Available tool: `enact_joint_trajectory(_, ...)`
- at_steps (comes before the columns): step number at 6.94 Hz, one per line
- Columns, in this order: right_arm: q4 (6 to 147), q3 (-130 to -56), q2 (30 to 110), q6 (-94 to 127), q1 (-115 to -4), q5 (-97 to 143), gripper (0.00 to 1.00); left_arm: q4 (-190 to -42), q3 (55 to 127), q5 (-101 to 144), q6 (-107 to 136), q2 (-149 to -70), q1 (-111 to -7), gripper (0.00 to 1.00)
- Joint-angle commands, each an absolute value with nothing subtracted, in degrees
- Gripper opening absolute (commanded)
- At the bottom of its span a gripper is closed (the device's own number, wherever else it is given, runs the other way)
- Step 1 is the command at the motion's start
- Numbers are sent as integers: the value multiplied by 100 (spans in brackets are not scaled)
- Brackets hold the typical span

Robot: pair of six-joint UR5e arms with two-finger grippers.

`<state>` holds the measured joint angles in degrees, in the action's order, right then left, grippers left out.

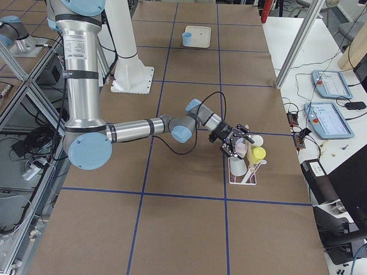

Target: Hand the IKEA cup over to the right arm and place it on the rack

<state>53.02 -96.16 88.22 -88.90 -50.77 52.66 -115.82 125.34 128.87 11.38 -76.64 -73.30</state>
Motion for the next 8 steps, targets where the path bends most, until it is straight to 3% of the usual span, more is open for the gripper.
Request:
enact_joint_trajectory(1,5335,-10377,8815,-7927,-5098,6323,99,-11933,12394,12797,1763,-7647,-7304,100)
enact_joint_trajectory(4,5291,-11011,8955,-4819,-5098,7687,100,-12182,12331,12350,2739,-7612,-6902,100)
enact_joint_trajectory(8,5291,-12118,9009,-160,-5089,9760,100,-12691,12094,10630,4926,-7594,-4857,100)
